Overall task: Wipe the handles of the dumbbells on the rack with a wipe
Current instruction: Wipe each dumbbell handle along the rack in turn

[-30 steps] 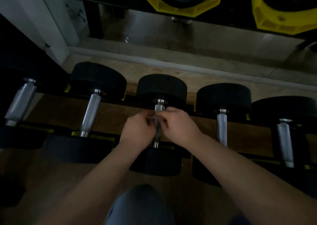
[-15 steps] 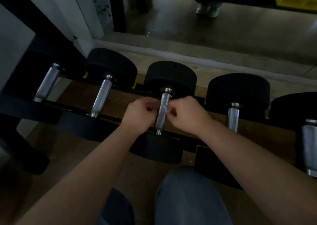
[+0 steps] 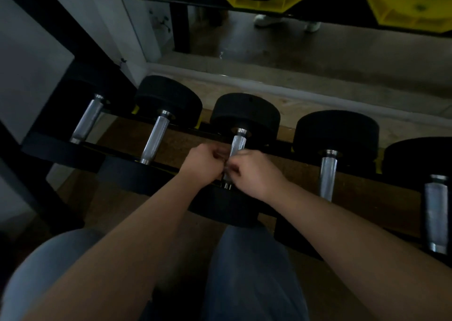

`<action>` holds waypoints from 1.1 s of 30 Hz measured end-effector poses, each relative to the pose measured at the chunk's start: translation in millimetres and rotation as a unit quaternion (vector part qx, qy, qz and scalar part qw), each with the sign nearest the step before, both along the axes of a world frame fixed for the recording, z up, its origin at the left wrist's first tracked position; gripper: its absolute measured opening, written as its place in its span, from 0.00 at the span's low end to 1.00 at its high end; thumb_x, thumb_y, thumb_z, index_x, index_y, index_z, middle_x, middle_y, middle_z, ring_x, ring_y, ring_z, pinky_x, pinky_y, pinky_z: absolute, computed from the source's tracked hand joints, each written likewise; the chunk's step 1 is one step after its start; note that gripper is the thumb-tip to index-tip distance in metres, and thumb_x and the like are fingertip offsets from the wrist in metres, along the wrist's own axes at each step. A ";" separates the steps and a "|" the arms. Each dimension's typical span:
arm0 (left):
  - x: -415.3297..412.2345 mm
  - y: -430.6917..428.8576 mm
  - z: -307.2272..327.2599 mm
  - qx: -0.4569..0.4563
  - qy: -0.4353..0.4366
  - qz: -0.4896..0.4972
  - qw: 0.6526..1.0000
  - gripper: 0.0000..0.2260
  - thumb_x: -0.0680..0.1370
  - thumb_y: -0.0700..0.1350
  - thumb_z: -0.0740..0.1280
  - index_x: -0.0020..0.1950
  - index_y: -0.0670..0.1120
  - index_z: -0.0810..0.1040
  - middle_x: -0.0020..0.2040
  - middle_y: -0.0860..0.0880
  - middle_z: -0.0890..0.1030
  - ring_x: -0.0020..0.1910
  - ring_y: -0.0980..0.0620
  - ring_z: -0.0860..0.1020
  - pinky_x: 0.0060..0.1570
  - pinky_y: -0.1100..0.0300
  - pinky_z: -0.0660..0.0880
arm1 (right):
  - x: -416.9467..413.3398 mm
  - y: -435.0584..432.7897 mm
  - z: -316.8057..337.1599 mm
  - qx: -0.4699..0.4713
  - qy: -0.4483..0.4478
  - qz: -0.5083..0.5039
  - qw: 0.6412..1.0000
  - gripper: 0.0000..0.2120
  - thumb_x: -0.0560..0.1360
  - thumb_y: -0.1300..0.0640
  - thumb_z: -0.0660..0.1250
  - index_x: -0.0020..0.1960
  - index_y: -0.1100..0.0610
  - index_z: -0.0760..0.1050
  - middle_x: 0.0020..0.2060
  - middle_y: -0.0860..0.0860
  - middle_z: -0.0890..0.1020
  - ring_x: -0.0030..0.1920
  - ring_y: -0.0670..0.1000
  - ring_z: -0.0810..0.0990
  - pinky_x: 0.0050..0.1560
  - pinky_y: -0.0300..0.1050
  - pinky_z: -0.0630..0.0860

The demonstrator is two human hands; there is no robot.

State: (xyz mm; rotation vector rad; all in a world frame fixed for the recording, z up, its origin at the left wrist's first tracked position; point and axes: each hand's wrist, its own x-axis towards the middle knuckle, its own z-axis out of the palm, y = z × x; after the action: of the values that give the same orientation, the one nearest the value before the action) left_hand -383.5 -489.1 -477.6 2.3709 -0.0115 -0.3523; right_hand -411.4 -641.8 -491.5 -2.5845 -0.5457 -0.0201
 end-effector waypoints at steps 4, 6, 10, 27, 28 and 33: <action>-2.6 1.7 1.0 -0.016 -0.005 -0.021 1.000 0.12 0.79 0.44 0.66 0.60 0.53 0.82 0.48 0.57 0.80 0.48 0.60 0.80 0.46 0.64 0.76 | 16.8 -8.9 7.0 0.018 -0.041 -0.166 0.985 0.07 0.81 0.52 0.65 0.51 0.52 0.81 0.45 0.48 0.76 0.40 0.46 0.75 0.42 0.42 0.73; -1.0 3.0 0.2 -0.023 -0.008 -0.027 0.999 0.11 0.80 0.45 0.65 0.59 0.54 0.82 0.47 0.58 0.81 0.45 0.61 0.80 0.47 0.63 0.78 | 15.9 -13.6 8.2 -0.005 -0.041 -0.145 0.989 0.06 0.80 0.53 0.65 0.52 0.51 0.81 0.46 0.47 0.76 0.41 0.46 0.77 0.43 0.43 0.76; 7.1 3.0 -0.6 0.010 -0.042 -0.073 0.996 0.07 0.79 0.46 0.66 0.52 0.53 0.83 0.43 0.56 0.82 0.38 0.63 0.79 0.40 0.65 0.77 | -1.6 -13.1 6.4 -0.054 -0.003 -0.048 0.997 0.08 0.79 0.55 0.67 0.52 0.53 0.84 0.45 0.48 0.80 0.45 0.46 0.79 0.48 0.43 0.78; 38.2 43.3 2.3 -0.068 0.121 -0.246 0.959 0.10 0.78 0.50 0.67 0.58 0.53 0.79 0.53 0.53 0.81 0.51 0.55 0.79 0.53 0.57 0.77 | 4.7 35.9 4.7 0.036 0.057 -0.289 0.955 0.03 0.77 0.57 0.71 0.47 0.49 0.79 0.41 0.43 0.79 0.41 0.41 0.77 0.43 0.35 0.71; 43.3 43.4 4.0 -0.061 0.133 -0.254 0.956 0.13 0.77 0.49 0.68 0.61 0.53 0.79 0.54 0.53 0.80 0.53 0.53 0.79 0.54 0.57 0.77 | 0.8 37.0 9.3 0.010 0.098 -0.260 0.960 0.05 0.76 0.56 0.72 0.45 0.47 0.79 0.40 0.42 0.80 0.41 0.41 0.78 0.41 0.33 0.70; 63.5 35.7 5.3 -0.056 0.169 -0.286 0.942 0.06 0.80 0.46 0.65 0.52 0.49 0.81 0.49 0.47 0.82 0.50 0.49 0.81 0.50 0.52 0.80 | 14.1 42.5 18.1 -0.038 0.084 -0.254 0.963 0.02 0.77 0.57 0.71 0.49 0.54 0.82 0.43 0.47 0.82 0.45 0.48 0.81 0.45 0.38 0.73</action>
State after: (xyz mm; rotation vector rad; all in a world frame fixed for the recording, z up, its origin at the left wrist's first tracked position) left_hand -320.0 -453.4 -472.3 2.1248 -0.5517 -1.0027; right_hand -397.3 -599.2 -473.4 -2.6966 0.1906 0.0482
